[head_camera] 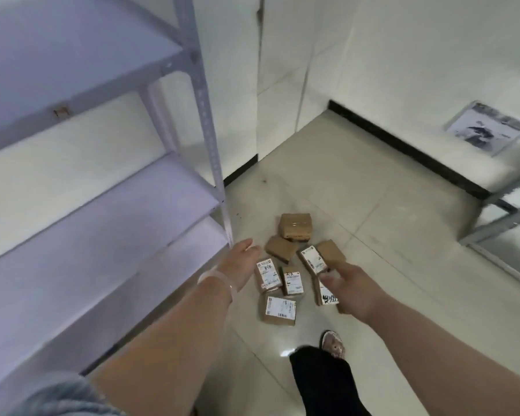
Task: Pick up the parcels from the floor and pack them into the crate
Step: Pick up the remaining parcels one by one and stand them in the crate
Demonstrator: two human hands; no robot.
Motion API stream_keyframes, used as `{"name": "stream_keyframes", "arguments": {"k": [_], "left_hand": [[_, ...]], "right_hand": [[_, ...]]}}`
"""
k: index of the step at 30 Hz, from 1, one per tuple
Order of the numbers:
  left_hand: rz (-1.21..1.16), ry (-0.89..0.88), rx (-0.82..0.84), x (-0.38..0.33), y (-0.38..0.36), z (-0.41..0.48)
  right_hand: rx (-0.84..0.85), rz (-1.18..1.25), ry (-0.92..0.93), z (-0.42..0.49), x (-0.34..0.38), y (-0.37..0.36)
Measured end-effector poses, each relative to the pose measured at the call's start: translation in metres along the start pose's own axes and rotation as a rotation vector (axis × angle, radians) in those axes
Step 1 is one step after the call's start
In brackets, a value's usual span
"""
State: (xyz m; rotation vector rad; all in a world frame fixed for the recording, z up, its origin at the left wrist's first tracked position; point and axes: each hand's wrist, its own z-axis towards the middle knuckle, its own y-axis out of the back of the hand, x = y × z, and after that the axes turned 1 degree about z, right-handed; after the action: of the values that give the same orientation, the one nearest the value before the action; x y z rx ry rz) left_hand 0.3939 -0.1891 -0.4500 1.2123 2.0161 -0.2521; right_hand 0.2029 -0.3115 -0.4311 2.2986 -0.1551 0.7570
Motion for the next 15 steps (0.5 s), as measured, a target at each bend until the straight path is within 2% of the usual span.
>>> {"name": "stream_keyframes", "arguments": {"k": [3, 8, 12, 15], "left_hand": [[-0.177, 0.144, -0.116, 0.015, -0.034, 0.036], [-0.264, 0.287, -0.179, 0.077, -0.083, 0.097], [-0.404, 0.407, -0.274, 0.148, -0.114, 0.161], [-0.421, 0.475, -0.307, 0.215, -0.145, 0.213]], "right_hand": [[0.210, -0.178, 0.050, 0.069, -0.013, 0.001], [0.297, -0.459, 0.135, 0.184, -0.051, -0.012], [0.340, -0.572, 0.109, 0.258, -0.112, -0.069], [0.444, -0.618, 0.047, 0.306, -0.170, -0.132]]}}
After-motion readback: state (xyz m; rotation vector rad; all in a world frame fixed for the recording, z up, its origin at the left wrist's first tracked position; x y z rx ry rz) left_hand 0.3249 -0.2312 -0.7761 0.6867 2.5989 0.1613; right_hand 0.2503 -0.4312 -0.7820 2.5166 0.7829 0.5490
